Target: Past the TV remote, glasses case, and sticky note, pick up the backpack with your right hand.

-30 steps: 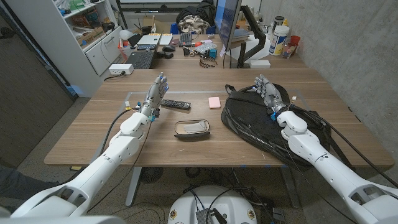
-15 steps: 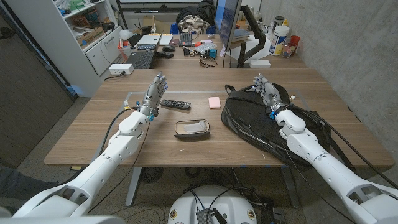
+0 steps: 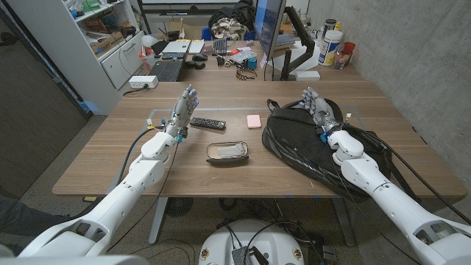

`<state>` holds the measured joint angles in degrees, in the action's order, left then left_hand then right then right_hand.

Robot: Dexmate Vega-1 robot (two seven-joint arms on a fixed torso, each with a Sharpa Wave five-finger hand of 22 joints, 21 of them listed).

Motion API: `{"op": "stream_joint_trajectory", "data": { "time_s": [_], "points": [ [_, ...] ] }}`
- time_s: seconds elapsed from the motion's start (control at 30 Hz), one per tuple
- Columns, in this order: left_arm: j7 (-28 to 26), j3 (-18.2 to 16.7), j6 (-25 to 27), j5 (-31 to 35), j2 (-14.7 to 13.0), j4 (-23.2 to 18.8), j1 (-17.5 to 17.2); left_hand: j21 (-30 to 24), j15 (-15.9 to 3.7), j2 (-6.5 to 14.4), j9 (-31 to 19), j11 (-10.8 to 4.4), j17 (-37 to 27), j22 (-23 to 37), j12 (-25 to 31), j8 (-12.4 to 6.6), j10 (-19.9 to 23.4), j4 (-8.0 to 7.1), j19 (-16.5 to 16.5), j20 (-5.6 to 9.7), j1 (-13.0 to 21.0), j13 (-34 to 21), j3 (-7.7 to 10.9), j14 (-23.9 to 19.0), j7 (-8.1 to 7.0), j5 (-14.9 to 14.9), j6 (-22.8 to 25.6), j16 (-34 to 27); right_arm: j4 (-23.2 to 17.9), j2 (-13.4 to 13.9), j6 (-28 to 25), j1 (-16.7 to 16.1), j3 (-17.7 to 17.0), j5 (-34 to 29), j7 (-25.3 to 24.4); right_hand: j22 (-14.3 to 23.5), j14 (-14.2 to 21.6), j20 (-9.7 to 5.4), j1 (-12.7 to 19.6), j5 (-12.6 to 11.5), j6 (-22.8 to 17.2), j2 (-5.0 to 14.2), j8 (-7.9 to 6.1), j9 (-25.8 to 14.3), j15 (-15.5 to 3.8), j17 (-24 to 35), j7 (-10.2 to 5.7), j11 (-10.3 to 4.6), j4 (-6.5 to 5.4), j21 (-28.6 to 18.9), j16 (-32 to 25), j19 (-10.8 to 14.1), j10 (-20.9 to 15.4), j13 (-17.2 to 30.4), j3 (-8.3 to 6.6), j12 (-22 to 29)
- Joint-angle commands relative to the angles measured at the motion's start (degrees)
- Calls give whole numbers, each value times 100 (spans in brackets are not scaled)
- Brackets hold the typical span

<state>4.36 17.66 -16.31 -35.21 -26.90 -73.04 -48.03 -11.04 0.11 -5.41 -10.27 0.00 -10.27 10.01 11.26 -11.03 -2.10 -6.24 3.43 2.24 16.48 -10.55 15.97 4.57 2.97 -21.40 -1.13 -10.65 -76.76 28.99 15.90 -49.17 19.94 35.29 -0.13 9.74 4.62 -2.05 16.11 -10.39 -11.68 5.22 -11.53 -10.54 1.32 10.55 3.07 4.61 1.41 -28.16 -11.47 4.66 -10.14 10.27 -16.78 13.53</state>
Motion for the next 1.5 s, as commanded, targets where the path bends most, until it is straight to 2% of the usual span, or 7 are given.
{"op": "stream_joint_trajectory", "data": {
  "time_s": [0.03,0.93,1.5],
  "points": [
    [1,-54,7,61,61,-31,-20,-31,2,9,-30,-8,-30,26,40,-40,-46,19,63,107,46,-22,7,47,7,-35,18,-15,-173,93,152,-148,-93,-40,-40,21,57,-93,41,-13,-40,0,-4,-14,16,19,5,18,18,23,-13,13,-62,16,-31,-20],
    [24,-83,127,24,84,-36,10,-26,2,40,-31,2,-31,28,38,-41,-43,24,85,80,64,-23,-7,46,-11,-43,42,-15,-579,307,386,-318,-61,-452,-270,24,86,-65,103,-12,-58,-10,7,-16,23,7,-20,14,81,98,3,14,-108,18,-43,-31],
    [15,-89,156,52,44,-70,4,-26,0,61,-32,-25,-31,29,41,-42,-30,28,97,70,77,-23,-18,41,-19,-46,58,-17,-582,437,480,-47,89,-662,-9,25,168,-71,133,-9,-71,-21,13,-17,15,5,-69,-70,118,128,-12,82,-160,19,-44,-30]
  ]
}}
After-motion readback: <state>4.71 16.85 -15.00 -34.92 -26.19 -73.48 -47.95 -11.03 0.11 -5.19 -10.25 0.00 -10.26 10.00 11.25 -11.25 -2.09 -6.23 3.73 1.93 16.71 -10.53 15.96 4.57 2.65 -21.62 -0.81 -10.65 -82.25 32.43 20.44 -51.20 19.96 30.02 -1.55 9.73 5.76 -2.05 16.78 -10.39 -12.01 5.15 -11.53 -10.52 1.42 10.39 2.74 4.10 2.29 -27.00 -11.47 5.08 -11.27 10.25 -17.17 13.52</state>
